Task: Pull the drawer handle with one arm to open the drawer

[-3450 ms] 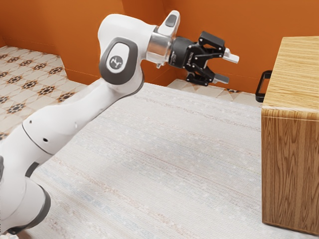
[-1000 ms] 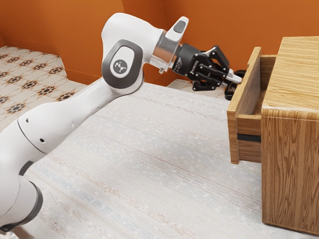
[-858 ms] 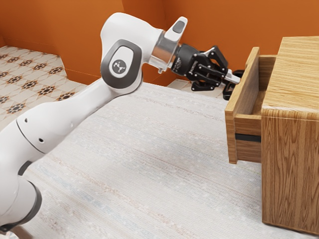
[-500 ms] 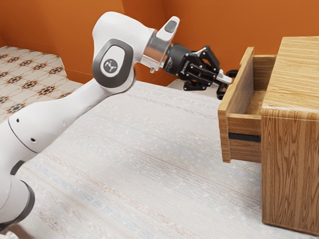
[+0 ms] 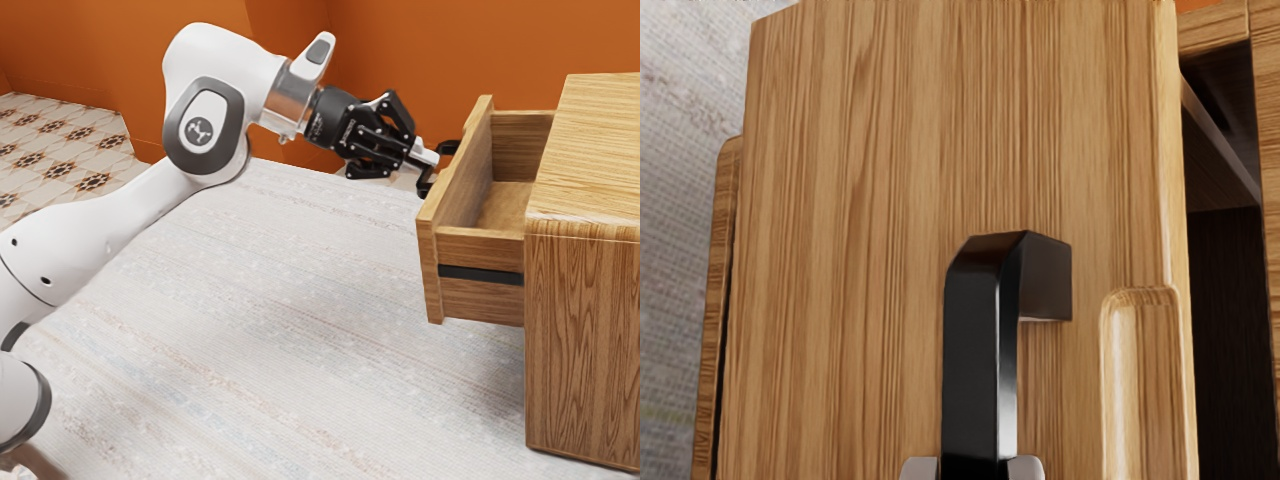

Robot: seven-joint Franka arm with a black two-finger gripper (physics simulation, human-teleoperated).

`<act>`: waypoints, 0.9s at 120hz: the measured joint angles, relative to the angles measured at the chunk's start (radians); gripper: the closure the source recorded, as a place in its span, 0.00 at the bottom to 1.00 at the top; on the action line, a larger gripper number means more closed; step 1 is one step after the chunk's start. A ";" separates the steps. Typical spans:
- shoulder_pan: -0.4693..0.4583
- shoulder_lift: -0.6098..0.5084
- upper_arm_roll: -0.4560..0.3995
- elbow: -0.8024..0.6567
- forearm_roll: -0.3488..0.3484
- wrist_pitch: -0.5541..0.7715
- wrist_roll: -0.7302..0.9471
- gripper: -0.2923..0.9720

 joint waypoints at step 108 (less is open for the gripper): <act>0.126 0.021 -0.015 -0.073 -0.007 -0.001 -0.014 0.82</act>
